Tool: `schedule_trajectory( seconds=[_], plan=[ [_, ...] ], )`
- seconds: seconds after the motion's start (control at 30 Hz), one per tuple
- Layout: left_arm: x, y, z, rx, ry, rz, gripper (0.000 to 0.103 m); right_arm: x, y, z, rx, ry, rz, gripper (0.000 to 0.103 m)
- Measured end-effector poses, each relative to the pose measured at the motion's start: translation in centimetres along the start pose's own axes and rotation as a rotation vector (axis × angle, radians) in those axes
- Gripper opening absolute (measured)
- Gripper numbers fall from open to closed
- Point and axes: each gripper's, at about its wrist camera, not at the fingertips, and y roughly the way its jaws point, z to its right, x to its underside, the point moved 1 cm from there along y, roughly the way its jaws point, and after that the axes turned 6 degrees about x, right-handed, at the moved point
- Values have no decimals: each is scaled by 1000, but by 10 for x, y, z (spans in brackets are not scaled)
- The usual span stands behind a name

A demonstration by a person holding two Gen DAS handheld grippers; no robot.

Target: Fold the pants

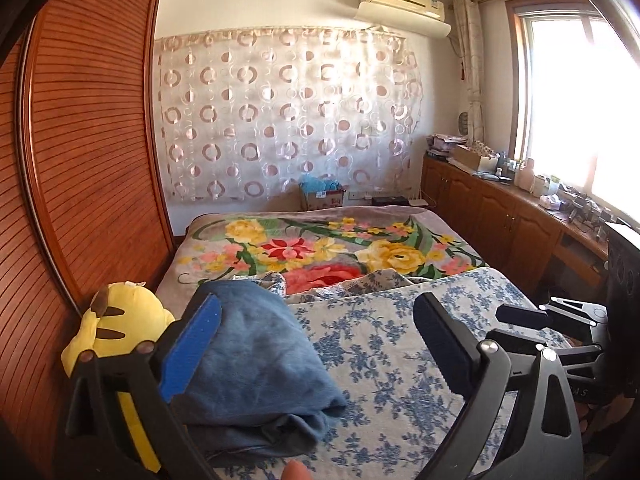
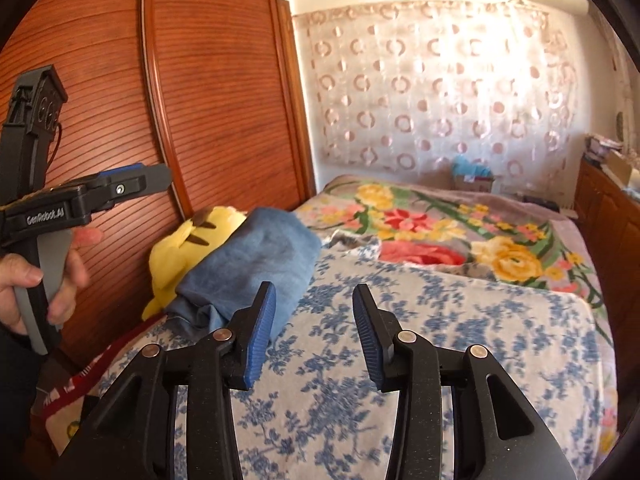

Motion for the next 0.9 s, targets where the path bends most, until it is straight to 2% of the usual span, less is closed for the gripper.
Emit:
schedule_trajectory(
  seconds=[0.27,0.43,0.6,0.9],
  plan=[
    [9,-25,50,6,29,28,98,6,-48,18,81,18,58,48],
    [18,-34,83,23,32,24,98,11,-73,30,143,37,86,57],
    [27,-43,108,-3,51,39,98,17,-94,41,190,62,104,69],
    [42,-55,133,21,38,34,98,33,-132,53,249,82,128,72]
  ],
)
